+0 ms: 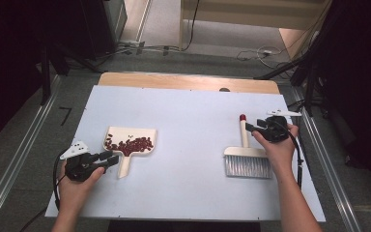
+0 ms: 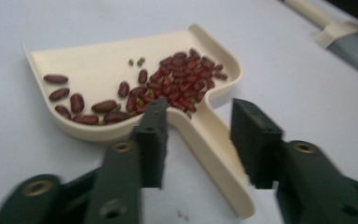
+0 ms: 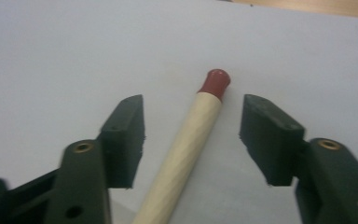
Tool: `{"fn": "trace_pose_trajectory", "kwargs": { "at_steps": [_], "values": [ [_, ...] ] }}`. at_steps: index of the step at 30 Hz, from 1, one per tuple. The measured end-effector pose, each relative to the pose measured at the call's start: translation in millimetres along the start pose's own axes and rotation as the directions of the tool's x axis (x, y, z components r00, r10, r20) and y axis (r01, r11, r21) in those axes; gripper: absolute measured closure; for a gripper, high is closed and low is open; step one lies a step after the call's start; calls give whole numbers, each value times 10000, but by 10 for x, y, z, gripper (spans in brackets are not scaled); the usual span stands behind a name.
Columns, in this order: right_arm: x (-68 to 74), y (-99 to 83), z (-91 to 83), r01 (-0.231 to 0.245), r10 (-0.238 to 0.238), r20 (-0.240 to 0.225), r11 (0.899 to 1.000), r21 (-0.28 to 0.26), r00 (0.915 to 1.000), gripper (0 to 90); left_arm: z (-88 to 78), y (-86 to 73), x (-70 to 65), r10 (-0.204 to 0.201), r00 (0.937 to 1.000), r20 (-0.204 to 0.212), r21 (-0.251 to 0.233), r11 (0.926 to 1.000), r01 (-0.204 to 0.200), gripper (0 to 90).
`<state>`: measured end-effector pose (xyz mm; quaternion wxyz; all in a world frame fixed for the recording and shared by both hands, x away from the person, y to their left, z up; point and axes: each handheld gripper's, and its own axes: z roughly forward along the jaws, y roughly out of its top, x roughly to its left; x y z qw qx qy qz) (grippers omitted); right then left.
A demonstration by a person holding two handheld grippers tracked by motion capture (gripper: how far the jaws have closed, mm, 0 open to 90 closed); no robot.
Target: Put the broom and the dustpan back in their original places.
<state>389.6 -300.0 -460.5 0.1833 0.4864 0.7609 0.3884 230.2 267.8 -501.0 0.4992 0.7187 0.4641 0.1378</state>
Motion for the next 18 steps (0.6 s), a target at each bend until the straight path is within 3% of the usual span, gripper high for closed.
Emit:
{"fn": "trace_pose_trajectory", "kwargs": {
  "at_steps": [2,7,13,18],
  "values": [
    [34,-40,-73,103,-105,-118,9998,-147,9999,142,-12,13,-20,146,9999,-41,-198,9997,-146,394],
    [97,-171,-254,280,-329,-707,9972,-693,9970,15,-14,32,-73,366,9993,3,-577,9977,-365,202],
    [145,-339,-444,405,-547,-1123,9914,-1247,9922,0,-11,42,-140,674,9976,173,-896,9938,-656,87],
    [173,-491,-572,339,-511,-1034,9863,-1614,9933,0,-23,24,-130,639,9971,421,-1178,9913,-586,13]
  ]
}}
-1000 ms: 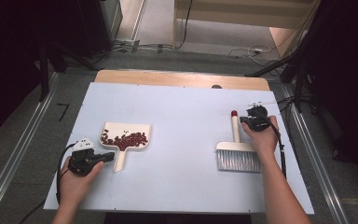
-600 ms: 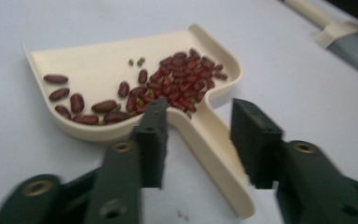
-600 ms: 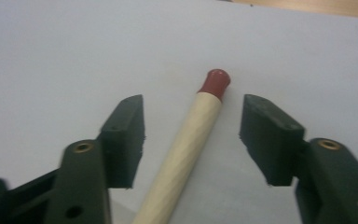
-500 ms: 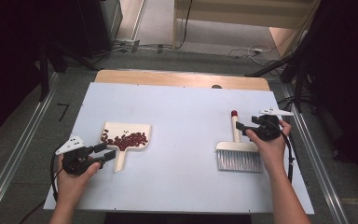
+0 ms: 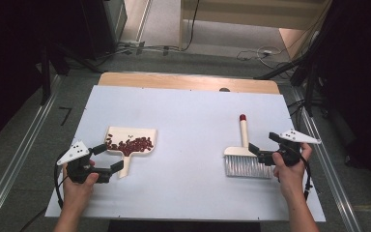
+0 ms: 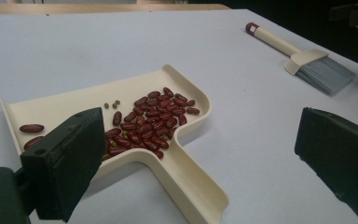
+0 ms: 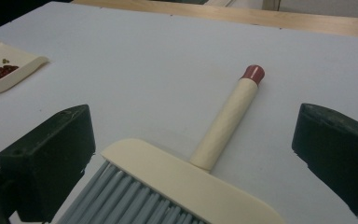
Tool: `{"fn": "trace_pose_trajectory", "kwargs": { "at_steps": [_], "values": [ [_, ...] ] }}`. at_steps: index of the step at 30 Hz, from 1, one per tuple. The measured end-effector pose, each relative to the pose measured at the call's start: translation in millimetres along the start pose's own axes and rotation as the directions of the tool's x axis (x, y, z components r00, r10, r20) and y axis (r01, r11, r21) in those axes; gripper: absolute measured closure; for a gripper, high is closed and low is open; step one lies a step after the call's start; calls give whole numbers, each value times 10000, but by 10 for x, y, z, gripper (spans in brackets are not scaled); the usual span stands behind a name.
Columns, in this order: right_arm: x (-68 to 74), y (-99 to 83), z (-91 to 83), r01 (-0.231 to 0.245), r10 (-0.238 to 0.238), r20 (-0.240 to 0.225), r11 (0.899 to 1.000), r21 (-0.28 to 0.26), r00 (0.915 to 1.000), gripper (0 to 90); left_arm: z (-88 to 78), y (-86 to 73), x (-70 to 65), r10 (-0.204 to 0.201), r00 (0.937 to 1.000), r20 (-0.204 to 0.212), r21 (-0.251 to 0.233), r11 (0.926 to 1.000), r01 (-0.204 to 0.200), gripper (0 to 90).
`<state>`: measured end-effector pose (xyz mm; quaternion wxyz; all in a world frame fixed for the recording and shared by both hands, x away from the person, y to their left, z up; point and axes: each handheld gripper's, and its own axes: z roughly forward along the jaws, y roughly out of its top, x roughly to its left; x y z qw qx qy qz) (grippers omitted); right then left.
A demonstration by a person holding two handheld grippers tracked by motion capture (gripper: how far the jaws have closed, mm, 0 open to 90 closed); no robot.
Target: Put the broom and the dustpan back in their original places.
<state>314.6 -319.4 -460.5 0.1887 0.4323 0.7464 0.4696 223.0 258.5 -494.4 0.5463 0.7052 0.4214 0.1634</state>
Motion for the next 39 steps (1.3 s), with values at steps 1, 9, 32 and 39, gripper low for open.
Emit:
{"fn": "trace_pose_trajectory", "kwargs": {
  "at_steps": [1,9,32,39],
  "values": [
    [2,-25,-28,-47,47,-25,10000,-64,10000,0,-5,-4,3,-26,10000,62,-58,10000,26,0],
    [-42,-267,-213,-228,227,-25,9989,-410,9997,0,-25,-47,21,64,9999,-99,-381,9993,-67,0],
    [-221,-756,-499,-376,398,237,9955,-873,9989,0,-47,-185,114,132,9978,-656,-848,9962,-187,0],
    [-204,-773,-464,-398,422,275,9958,-822,9987,0,-32,-189,114,135,9977,-661,-796,9967,-188,0]
  ]
}}
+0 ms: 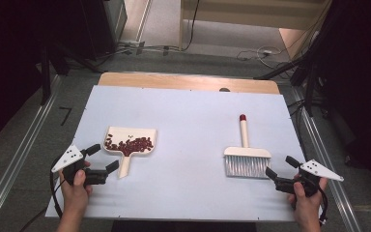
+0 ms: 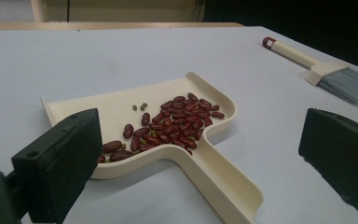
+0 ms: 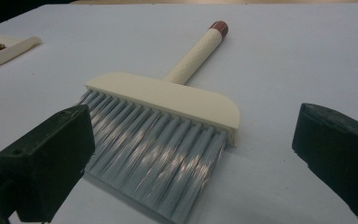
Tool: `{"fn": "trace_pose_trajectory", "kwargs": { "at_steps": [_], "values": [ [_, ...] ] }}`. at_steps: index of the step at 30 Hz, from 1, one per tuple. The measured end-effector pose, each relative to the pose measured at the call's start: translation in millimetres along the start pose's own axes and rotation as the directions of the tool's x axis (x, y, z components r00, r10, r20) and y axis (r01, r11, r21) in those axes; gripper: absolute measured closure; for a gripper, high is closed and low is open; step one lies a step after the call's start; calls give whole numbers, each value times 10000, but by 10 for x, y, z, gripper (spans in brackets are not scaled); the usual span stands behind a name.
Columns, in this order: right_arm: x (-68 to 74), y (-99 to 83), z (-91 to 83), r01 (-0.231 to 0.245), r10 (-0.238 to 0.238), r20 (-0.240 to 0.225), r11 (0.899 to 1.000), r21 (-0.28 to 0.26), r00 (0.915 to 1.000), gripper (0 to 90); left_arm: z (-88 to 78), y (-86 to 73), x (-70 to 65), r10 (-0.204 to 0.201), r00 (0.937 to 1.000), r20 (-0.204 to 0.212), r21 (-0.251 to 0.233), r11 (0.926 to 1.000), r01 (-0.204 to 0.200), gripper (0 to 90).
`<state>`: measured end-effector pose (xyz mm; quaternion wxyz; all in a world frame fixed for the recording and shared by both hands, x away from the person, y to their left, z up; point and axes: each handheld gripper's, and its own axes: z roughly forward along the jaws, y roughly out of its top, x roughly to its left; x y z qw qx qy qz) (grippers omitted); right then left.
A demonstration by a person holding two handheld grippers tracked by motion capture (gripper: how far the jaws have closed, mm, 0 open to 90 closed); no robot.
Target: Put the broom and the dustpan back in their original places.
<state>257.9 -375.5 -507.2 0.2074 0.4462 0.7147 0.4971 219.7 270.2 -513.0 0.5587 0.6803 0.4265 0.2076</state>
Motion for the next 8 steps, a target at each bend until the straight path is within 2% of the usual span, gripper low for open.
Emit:
{"fn": "trace_pose_trajectory", "kwargs": {
  "at_steps": [8],
  "values": [
    [6,0,20,76,-75,-72,9999,69,9999,0,6,-1,3,-17,10000,-64,6,10000,17,0]
  ]
}}
